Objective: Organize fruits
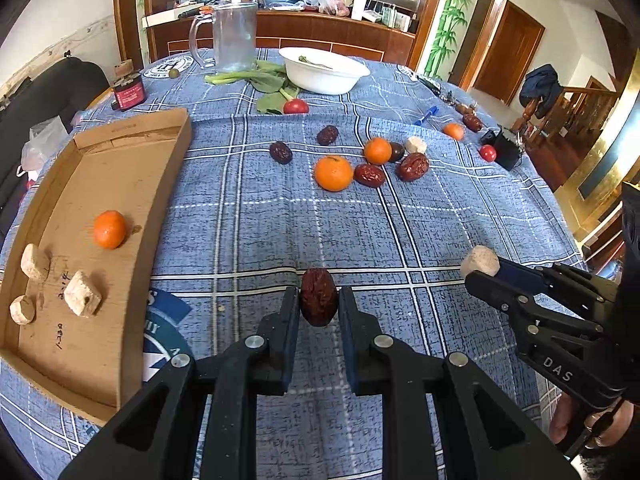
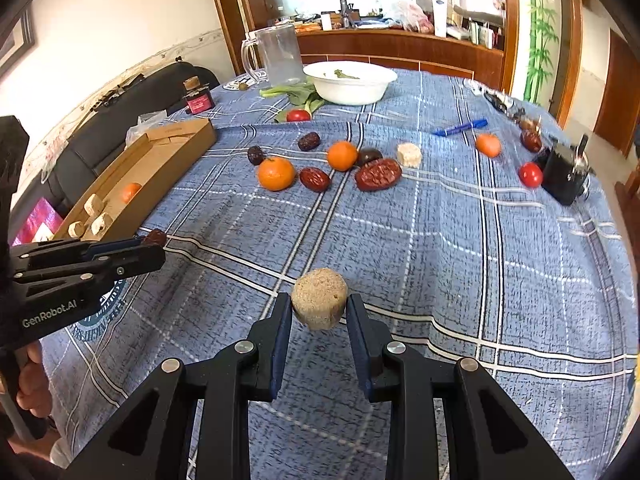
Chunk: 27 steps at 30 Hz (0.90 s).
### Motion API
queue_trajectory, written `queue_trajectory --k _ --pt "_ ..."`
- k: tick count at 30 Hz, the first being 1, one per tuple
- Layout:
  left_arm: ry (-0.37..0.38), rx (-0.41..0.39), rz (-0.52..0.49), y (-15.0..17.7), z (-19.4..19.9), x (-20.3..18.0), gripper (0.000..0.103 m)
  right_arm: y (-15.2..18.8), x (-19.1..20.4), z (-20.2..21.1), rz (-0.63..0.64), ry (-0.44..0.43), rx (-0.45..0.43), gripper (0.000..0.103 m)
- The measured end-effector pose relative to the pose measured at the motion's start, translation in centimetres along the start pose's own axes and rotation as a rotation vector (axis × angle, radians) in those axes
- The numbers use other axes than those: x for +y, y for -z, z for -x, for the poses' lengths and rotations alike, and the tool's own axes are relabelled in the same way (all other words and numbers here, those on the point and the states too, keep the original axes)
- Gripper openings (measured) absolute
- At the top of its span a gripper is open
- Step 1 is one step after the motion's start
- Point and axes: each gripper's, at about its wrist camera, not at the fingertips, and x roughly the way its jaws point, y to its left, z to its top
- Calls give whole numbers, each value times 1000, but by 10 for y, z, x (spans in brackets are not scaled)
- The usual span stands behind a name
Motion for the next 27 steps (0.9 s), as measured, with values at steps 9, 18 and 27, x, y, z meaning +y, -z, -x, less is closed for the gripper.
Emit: queue_trajectory --k 9,18,27 --pt "24 -55 15 -4 22 38 19 -18 33 -9 4 18 10 30" --pt "-13 -107 86 -14 45 100 19 -52 85 -26 47 -24 12 30" --pt "-101 -101 183 -21 46 176 19 -94 147 -55 116 -91 17 30"
